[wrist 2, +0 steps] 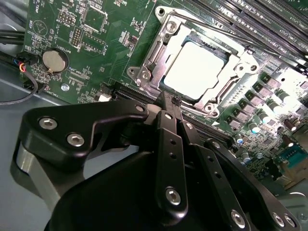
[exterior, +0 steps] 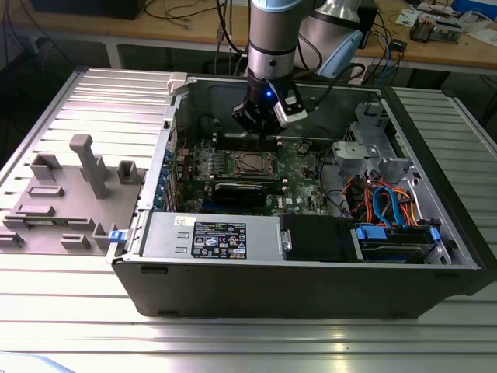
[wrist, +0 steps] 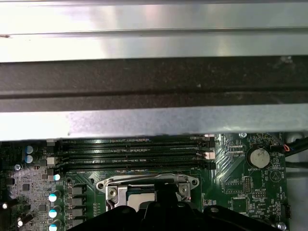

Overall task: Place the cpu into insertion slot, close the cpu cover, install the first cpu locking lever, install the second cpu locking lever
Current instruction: 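Install the second cpu locking lever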

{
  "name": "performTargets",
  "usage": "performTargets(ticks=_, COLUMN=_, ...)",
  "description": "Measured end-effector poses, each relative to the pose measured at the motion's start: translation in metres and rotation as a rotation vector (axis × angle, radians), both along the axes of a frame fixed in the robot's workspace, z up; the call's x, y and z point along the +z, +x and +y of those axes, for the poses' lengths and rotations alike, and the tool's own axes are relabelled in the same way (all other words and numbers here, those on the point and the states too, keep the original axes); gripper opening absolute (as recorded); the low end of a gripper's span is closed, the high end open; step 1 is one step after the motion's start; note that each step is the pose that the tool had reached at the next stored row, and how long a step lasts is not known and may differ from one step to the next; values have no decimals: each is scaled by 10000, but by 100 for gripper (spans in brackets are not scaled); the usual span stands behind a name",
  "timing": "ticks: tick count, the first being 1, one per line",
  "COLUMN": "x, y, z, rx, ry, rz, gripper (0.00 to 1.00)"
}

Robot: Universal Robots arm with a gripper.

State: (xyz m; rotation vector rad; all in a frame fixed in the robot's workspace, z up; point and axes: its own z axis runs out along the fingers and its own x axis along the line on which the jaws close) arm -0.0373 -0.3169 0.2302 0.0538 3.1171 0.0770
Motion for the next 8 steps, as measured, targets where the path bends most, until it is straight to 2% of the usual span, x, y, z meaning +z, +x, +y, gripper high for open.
performTargets(ticks=8, x=0, y=0, z=-26, rx=-1, ry=0, rz=-1, gripper=11)
